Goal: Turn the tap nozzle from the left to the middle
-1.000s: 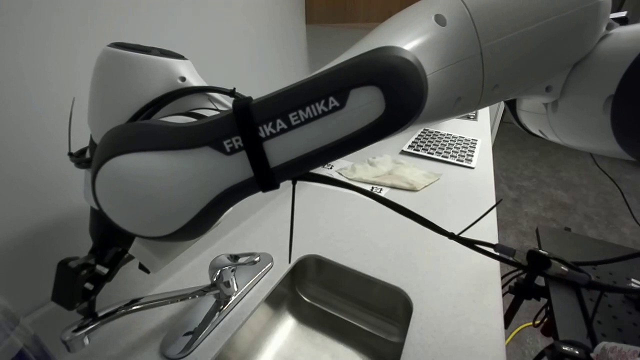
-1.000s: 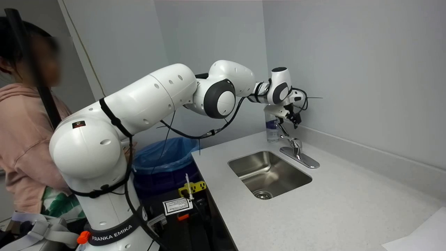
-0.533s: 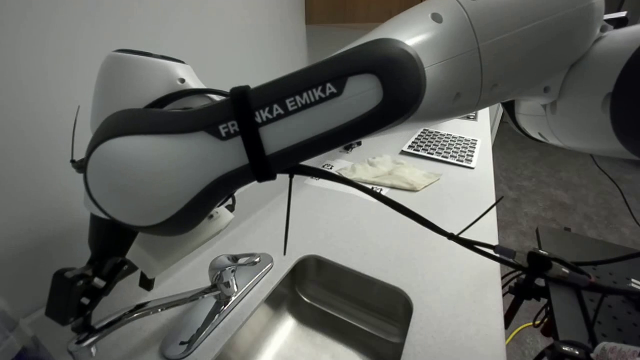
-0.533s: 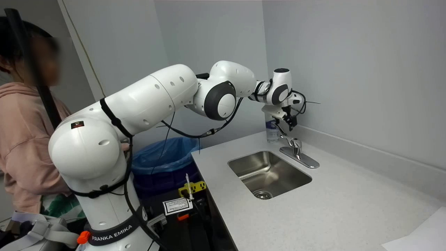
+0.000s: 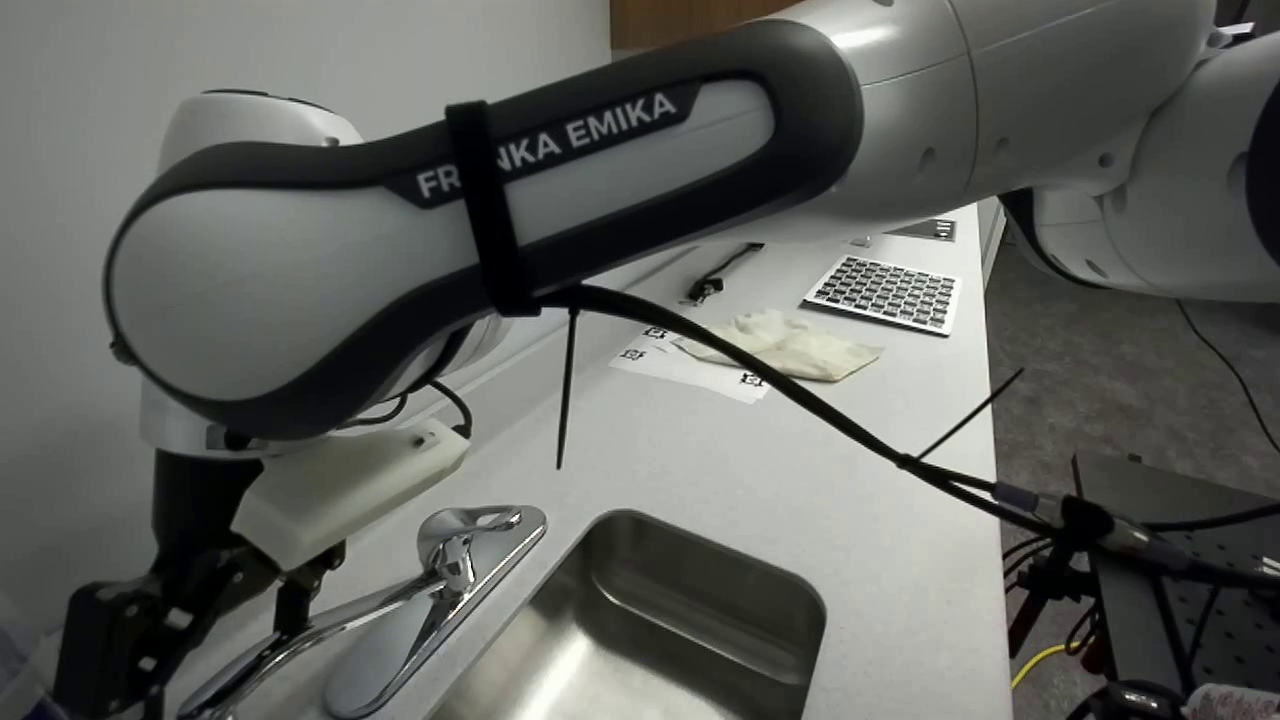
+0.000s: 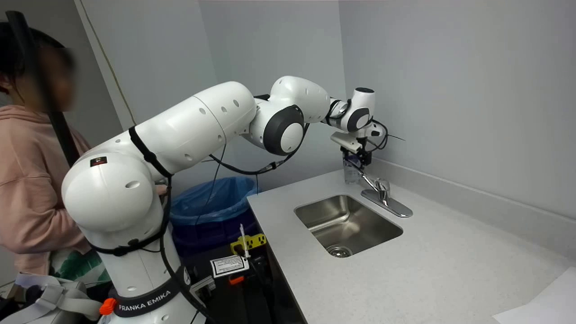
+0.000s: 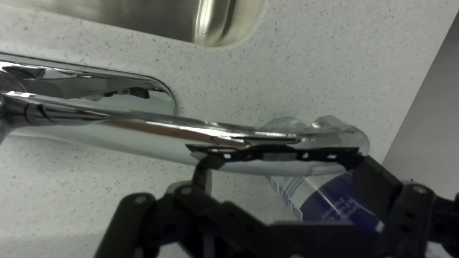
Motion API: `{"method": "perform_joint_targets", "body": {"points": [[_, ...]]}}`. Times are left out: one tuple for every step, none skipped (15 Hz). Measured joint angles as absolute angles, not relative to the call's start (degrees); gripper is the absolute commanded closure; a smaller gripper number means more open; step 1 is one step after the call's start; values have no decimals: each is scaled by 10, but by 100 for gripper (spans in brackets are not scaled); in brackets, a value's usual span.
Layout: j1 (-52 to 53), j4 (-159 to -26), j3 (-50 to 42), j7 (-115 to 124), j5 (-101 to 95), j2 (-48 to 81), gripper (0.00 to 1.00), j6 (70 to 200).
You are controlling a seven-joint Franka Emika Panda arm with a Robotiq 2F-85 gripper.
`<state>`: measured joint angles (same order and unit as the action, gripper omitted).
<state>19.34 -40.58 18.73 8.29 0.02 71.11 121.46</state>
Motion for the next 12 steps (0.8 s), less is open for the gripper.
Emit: {"method": "perform_joint_targets", "body": {"points": [[192, -406, 189, 83, 0, 711, 0, 1213], [191, -406, 191, 83, 0, 711, 9, 1212], [190, -406, 193, 83, 1, 710, 28, 1210], [189, -406, 195, 83, 1, 710, 34, 1207], [187, -407, 197, 83, 1, 709, 41, 1203], [185, -408, 199, 83, 1, 707, 50, 1199], [183, -409, 200, 83, 1, 706, 57, 1195], [182, -409, 201, 83, 1, 705, 65, 1191], [180, -410, 202, 83, 1, 704, 71, 1189], [179, -411, 202, 84, 1, 703, 78, 1187], [177, -412, 202, 84, 1, 702, 87, 1186], [176, -414, 202, 85, 1, 701, 93, 1185]]}}
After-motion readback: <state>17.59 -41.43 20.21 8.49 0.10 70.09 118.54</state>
